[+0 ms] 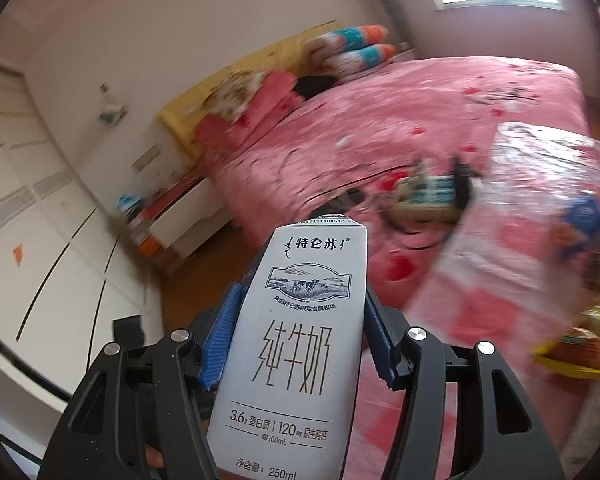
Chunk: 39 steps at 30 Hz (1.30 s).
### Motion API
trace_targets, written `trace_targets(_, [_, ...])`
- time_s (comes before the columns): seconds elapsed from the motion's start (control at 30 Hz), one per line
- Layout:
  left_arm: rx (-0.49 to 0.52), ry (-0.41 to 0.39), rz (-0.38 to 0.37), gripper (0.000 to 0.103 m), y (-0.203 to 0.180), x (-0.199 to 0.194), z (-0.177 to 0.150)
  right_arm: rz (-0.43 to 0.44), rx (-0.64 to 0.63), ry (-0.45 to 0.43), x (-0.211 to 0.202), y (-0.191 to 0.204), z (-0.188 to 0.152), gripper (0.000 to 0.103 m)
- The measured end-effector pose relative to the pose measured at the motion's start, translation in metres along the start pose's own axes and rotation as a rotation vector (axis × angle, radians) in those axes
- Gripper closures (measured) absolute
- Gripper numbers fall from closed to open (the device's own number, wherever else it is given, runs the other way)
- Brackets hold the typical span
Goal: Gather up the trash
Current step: 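Carry the grey pouch and white carton over the orange bucket and open both tools, then move both open tools back over the trash on the table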
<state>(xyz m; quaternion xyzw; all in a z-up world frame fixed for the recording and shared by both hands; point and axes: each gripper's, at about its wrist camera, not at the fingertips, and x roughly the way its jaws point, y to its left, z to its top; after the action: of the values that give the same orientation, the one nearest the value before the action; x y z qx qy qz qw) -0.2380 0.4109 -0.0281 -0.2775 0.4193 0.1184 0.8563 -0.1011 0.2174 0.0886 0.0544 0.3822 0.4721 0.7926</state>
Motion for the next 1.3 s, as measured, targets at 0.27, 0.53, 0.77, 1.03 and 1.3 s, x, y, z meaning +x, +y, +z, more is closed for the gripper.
trace_targets(0.27, [-0.032, -0.040, 0.085, 0.021, 0.028, -0.007, 0.000, 0.001, 0.036, 0.047, 0.036, 0.009, -0.018, 0.015])
trace_targets(0.53, [0.001, -0.053, 0.092, 0.021, 0.019, -0.007, 0.002, -0.135, 0.063, -0.047, -0.014, -0.029, -0.029, 0.011])
trace_targets(0.77, [0.041, -0.037, 0.043, 0.021, -0.009, -0.005, -0.003, -0.225, 0.055, -0.081, -0.042, -0.047, -0.048, 0.009])
trace_targets(1.03, [0.128, -0.025, -0.014, 0.021, -0.055, -0.005, -0.007, -0.302, 0.029, -0.141, -0.073, -0.062, -0.059, 0.009])
trace_targets(1.3, [0.211, -0.008, -0.060, 0.021, -0.102, -0.007, -0.015, -0.331, 0.052, -0.187, -0.103, -0.084, -0.068, 0.009])
